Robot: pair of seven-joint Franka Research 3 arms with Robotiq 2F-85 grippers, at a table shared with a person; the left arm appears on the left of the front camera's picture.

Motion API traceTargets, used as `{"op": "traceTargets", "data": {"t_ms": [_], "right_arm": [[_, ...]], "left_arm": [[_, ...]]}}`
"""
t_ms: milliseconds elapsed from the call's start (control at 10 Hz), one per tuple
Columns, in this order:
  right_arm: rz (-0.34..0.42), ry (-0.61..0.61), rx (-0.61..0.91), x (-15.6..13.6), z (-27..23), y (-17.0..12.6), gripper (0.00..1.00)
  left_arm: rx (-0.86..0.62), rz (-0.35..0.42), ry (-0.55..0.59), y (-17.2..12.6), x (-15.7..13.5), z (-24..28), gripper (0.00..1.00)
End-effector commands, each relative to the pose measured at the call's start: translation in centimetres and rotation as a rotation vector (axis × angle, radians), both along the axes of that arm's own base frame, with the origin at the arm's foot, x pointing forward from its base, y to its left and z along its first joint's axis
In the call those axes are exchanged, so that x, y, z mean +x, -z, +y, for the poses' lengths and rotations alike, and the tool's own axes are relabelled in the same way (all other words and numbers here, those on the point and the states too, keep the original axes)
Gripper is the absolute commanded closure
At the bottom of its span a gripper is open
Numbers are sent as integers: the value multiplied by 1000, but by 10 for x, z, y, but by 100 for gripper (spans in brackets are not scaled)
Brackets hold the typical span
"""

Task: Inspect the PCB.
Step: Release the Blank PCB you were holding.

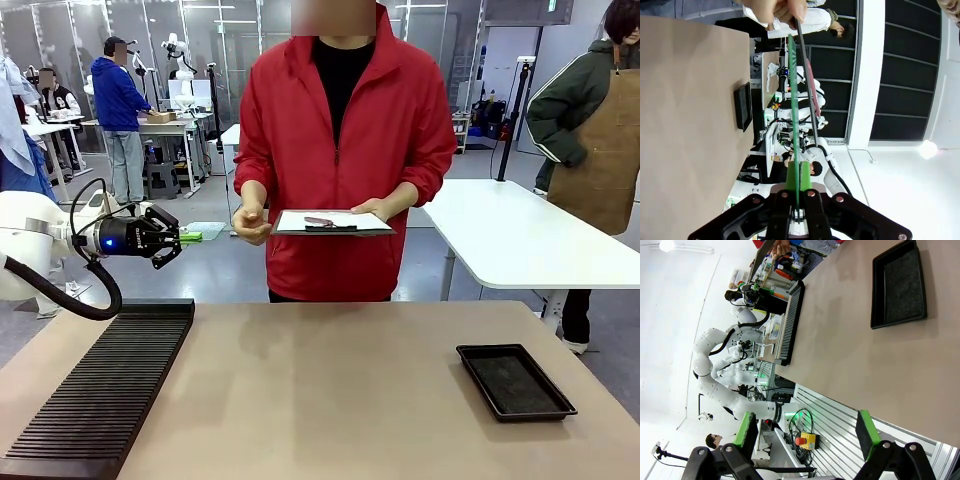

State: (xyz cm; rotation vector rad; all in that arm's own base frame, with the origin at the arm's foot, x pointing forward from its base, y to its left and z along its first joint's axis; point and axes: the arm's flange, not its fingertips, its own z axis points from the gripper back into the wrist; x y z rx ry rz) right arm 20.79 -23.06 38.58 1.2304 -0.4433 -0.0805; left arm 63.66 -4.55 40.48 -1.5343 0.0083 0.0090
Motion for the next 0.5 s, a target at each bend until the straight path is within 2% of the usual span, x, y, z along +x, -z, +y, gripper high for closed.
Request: {"op": "traceTargets", "data": {"t_ms": [0,400], "right_arm": [[-26,1,8,0,0,-1,0],[-26,1,8,0,0,-1,0]], "left_arm": [[1,0,0,0,0,0,97],[1,0,0,0,0,0,97]]}}
